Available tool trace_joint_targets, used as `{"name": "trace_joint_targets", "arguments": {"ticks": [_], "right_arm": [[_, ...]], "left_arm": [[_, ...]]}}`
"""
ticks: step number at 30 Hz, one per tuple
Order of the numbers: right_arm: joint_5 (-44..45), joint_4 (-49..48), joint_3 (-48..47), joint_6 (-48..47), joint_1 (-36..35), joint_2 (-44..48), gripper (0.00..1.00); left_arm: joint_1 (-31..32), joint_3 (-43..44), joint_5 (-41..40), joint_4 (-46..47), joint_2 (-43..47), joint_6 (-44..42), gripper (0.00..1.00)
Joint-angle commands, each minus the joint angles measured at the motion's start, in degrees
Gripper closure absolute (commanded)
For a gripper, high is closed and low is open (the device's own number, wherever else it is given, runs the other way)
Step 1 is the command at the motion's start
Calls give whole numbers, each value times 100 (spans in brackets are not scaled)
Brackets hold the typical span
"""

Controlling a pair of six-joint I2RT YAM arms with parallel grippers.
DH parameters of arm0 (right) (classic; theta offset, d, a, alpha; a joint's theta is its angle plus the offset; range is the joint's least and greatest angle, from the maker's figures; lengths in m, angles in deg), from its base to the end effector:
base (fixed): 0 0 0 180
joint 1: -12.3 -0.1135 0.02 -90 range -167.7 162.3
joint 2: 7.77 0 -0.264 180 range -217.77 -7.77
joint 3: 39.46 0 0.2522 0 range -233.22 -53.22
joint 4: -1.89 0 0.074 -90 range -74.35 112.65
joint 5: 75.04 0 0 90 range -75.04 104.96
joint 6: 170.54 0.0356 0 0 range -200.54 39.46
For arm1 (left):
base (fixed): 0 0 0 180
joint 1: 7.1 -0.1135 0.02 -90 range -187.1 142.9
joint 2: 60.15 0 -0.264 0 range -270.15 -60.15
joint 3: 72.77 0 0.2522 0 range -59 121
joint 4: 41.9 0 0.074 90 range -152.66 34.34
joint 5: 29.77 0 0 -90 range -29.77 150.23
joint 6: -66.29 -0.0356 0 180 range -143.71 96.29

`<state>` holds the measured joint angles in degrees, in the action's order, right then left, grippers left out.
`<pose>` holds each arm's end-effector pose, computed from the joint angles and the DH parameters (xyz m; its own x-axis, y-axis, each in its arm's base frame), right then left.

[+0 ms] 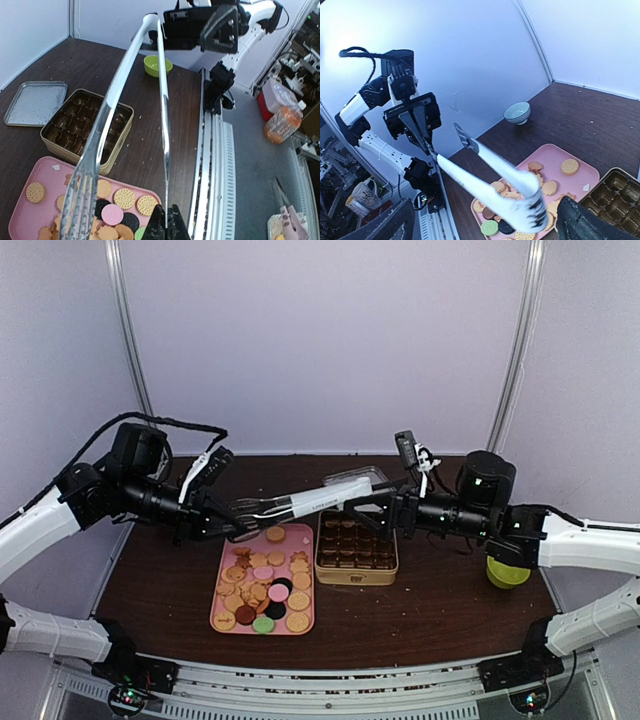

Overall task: Pack the cookies
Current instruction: Pass from the left arm to the right

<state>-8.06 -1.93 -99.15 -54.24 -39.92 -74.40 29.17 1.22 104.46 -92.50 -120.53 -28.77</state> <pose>0.1558 0.2237 0.3196 -0.4582 0.0745 -0.8857 -0.8518 0.2479 0.4615 0.1579 -0.1467 0.3425 -0.4062 0.3764 -0.8326 0.9125 0.2157 -0.3476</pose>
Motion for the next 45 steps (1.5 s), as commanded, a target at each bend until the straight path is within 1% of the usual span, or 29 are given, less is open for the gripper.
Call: {"name": "trace_joint_targets", "arguments": {"ticks": [1, 7, 10, 15, 19, 21, 24, 26, 30, 34, 41, 45], "right_arm": [[-980, -787, -38, 397, 66, -76, 0], [-982, -1666, 27, 789, 64, -422, 0], [-1048, -2179, -135, 1013, 39, -728, 0], [-1058, -2725, -605, 1187, 19, -1238, 3], [-1108, -3342, -795, 1481, 20, -1581, 7], [-1127, -3501, -872, 1578, 20, -1724, 9], [-1081, -3790, -855, 1672, 19, -1807, 14], [-1070, -3915, -820, 1735, 49, -1805, 15], [-996, -4250, -524, 1894, 255, -1617, 15], [-1051, -4147, -376, 1880, 368, -1471, 13], [-1521, -4016, -637, 1952, 400, -1630, 11], [-2009, -4193, -1023, 2250, 406, -1987, 14]], "left_arm": [[-47, -34, 739, 1736, -2, 1365, 100], [-66, -65, 1125, 2401, -111, 1989, 100], [-67, -166, 1182, 2657, -39, 2214, 100], [-76, -119, 1388, 2707, -85, 2286, 100], [-104, -170, 1523, 2783, -156, 2435, 100], [-124, -232, 1593, 3030, -157, 2657, 100], [-141, -231, 1567, 3128, -158, 2743, 100], [-176, -240, 1579, 3206, -166, 2844, 100], [-245, -247, 1606, 3343, -159, 2981, 100], [-307, -214, 1664, 3339, -157, 2989, 100], [-384, -187, 1821, 3286, -225, 2941, 100], [-384, -187, 1974, 3282, -279, 2914, 100]]}}
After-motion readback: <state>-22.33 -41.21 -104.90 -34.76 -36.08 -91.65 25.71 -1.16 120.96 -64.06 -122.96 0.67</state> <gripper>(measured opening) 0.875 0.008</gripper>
